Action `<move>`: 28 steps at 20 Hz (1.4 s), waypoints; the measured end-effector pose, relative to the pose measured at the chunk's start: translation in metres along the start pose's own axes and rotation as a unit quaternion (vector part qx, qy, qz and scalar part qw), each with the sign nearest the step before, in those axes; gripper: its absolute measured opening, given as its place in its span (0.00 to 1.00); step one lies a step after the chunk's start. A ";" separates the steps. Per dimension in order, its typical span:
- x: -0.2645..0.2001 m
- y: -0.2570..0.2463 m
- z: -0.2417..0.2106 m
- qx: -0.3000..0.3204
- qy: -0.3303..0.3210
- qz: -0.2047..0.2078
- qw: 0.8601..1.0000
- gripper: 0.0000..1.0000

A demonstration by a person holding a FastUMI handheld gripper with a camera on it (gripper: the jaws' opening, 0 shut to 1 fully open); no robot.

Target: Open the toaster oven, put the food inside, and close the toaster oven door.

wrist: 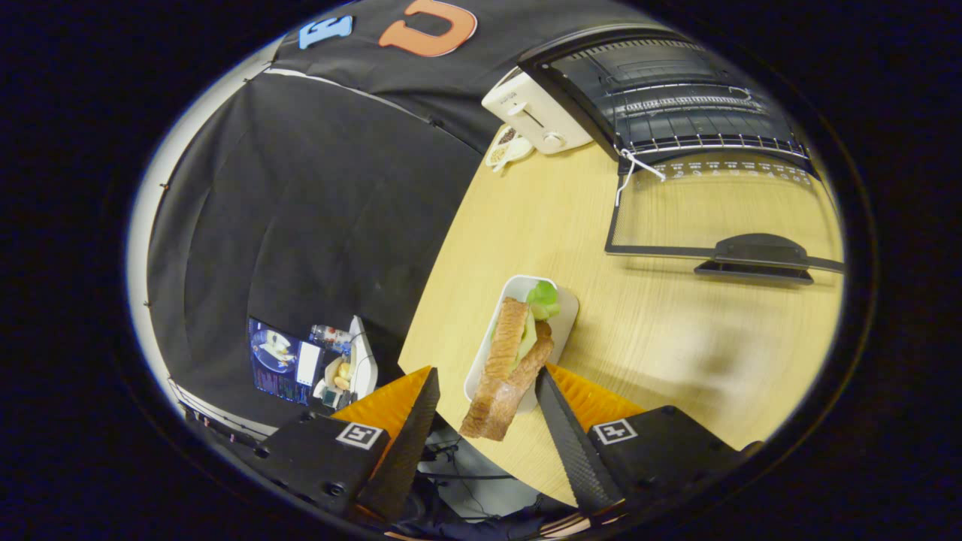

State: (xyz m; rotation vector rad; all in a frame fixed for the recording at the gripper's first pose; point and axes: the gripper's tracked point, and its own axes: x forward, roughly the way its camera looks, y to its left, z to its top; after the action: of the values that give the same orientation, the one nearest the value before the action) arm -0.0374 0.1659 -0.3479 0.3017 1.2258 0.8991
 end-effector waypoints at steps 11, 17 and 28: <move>0.015 -0.008 -0.006 0.096 0.005 -0.012 0.995 0.49; -0.006 0.013 -0.012 0.073 -0.026 0.013 0.997 0.41; -0.079 0.006 0.023 0.082 -0.156 0.106 0.979 0.41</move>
State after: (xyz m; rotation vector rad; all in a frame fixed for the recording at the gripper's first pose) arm -0.0239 0.1178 -0.2829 0.6902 0.9888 0.8934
